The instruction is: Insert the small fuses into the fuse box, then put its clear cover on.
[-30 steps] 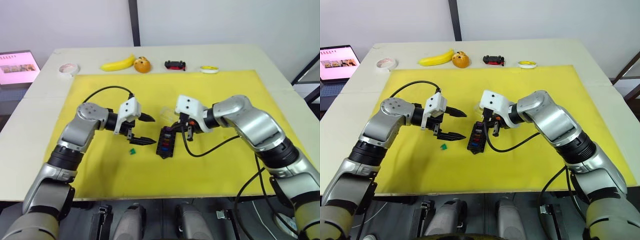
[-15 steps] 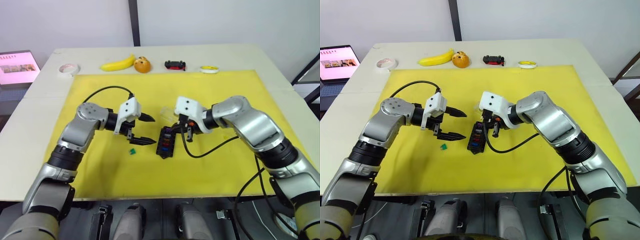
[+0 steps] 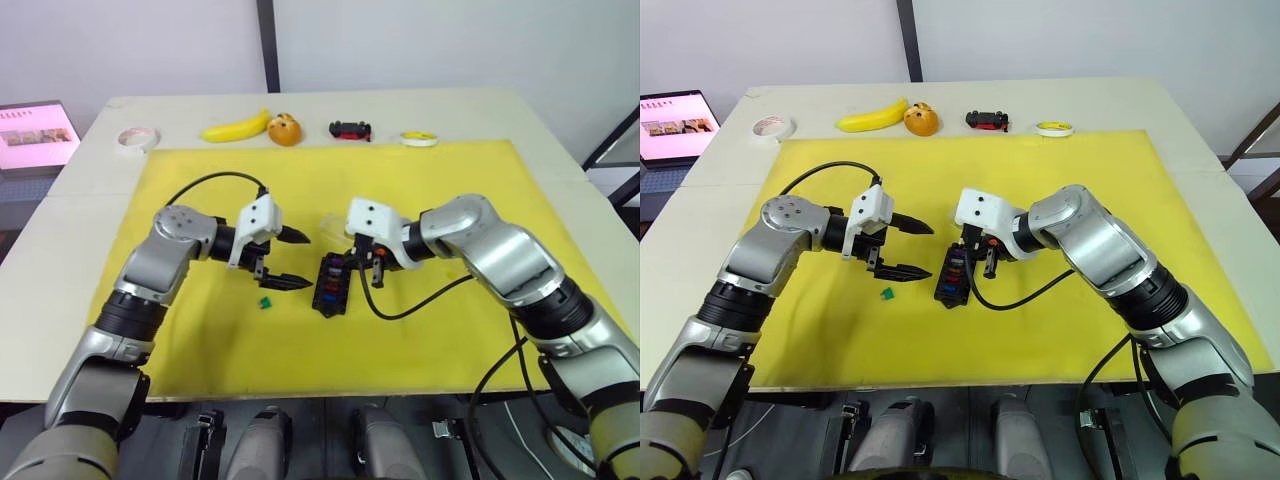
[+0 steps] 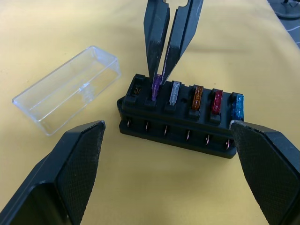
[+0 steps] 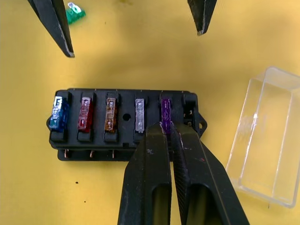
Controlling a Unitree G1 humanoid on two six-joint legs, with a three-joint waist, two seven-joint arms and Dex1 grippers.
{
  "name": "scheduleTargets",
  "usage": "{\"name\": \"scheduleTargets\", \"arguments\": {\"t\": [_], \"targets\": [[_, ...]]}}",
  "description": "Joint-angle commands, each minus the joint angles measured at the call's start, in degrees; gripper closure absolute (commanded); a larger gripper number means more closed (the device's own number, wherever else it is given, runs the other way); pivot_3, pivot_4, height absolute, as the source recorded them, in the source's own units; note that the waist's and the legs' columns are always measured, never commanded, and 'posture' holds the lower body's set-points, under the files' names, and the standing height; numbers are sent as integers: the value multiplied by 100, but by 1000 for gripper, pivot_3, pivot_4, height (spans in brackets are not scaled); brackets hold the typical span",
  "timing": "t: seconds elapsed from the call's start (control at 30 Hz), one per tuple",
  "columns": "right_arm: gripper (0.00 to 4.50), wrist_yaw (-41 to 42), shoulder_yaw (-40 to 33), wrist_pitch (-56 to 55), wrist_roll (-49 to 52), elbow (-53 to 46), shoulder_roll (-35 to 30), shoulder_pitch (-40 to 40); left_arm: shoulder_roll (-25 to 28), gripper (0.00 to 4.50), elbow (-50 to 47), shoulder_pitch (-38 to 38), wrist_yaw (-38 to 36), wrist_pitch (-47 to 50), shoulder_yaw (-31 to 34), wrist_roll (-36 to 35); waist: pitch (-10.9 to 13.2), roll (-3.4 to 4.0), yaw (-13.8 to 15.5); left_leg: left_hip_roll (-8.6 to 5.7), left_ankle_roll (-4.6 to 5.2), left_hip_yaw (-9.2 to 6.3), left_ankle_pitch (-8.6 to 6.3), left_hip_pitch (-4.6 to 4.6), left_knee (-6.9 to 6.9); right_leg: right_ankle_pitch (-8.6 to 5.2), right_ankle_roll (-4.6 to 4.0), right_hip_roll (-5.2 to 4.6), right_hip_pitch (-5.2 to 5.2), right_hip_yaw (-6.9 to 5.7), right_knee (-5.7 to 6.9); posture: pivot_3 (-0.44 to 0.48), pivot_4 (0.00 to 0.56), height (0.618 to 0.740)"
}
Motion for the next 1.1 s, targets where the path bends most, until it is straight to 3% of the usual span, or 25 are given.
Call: {"name": "scheduleTargets", "arguments": {"t": [0.03,1.1], "targets": [[4280,53,-12,-41,-41,-82,-23,-149,20,0,-184,-10,18,-22,37,-40,0,0,1,0,0,0,0,0,0,0,0,0,0,0,0,0,150,740],[4280,423,192,-90,-296,71,-32,-404,24,0,-268,50,68,-1,27,-36,0,0,-1,0,0,0,0,0,0,0,0,0,0,0,0,0,150,740]]}}
